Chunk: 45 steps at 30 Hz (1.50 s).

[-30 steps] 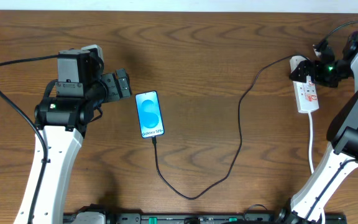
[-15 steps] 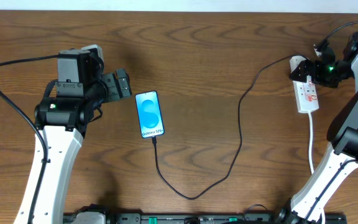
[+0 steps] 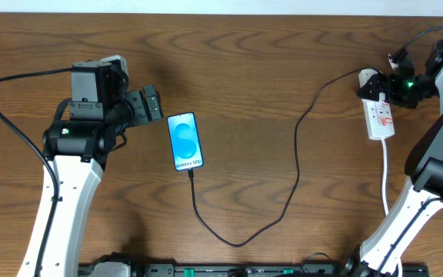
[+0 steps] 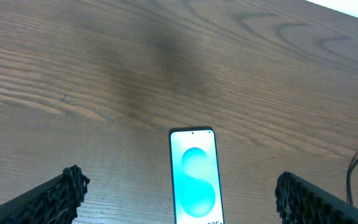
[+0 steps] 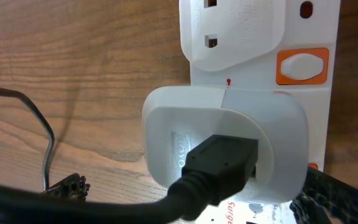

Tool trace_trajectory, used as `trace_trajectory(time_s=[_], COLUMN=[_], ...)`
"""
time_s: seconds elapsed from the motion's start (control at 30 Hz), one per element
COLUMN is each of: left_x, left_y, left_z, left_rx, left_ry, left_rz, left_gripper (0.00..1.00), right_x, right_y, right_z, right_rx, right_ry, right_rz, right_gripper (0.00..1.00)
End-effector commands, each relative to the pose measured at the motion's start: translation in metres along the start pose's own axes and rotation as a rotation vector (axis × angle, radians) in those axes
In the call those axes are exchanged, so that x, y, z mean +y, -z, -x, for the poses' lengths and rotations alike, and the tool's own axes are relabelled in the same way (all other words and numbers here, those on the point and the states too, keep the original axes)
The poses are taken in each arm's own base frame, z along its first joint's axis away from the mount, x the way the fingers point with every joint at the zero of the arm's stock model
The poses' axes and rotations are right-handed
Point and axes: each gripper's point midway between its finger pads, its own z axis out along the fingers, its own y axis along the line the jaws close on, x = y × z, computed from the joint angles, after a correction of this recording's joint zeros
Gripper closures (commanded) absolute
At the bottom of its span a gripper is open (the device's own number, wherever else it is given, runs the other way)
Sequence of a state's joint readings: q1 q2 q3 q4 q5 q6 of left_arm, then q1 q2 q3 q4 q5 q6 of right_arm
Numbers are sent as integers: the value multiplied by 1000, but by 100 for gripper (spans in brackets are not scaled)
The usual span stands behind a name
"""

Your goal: Plug charger to phone and switch on socket

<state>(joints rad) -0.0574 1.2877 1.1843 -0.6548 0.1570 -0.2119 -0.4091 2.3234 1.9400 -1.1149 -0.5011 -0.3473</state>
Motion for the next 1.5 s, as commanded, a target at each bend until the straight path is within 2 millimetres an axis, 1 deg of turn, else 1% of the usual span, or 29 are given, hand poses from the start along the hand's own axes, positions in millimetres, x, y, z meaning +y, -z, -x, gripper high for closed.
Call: trace_trajectory(time_s=[0.0, 0.4, 0.53, 0.7, 0.77, 0.83, 0.93, 1.0, 1.07, 1.3, 1.47], left_x=[-2, -2, -2, -2, -2, -2, -2, -2, -2, -2, -2], left_y=[4, 4, 4, 4, 4, 4, 4, 4, 4, 4, 4], left_z=[7, 7, 7, 7, 7, 7, 7, 7, 7, 7, 7], left_rx=[-19, -19, -19, -19, -19, -19, -19, -19, -19, -19, -19], left_ry=[-13, -13, -13, -13, -13, -13, -13, -13, -13, -13, -13], left_rz=[3, 3, 3, 3, 3, 3, 3, 3, 3, 3, 3], left_gripper=[1, 1, 1, 1, 1, 1, 1, 1, 1, 1, 1], right_x=[30, 32, 37, 37, 35, 29, 10, -8, -13, -25, -26], right_y=[-22, -21, -22, -22, -23, -23, -22, -15, -9, 20, 36], right_z=[-15, -19, -17, -16, -15, -17, -22, -24, -24, -11, -4], right_rx=[59, 73, 68, 67, 64, 75, 103, 118, 122, 90, 76], right_ry=[-52, -69, -64, -61, -57, -64, -118, -166, -181, -231, -245], right_rz=[139, 150, 166, 164, 153, 115, 7, -94, -127, -216, -258], right_gripper=[1, 1, 1, 1, 1, 1, 1, 1, 1, 1, 1])
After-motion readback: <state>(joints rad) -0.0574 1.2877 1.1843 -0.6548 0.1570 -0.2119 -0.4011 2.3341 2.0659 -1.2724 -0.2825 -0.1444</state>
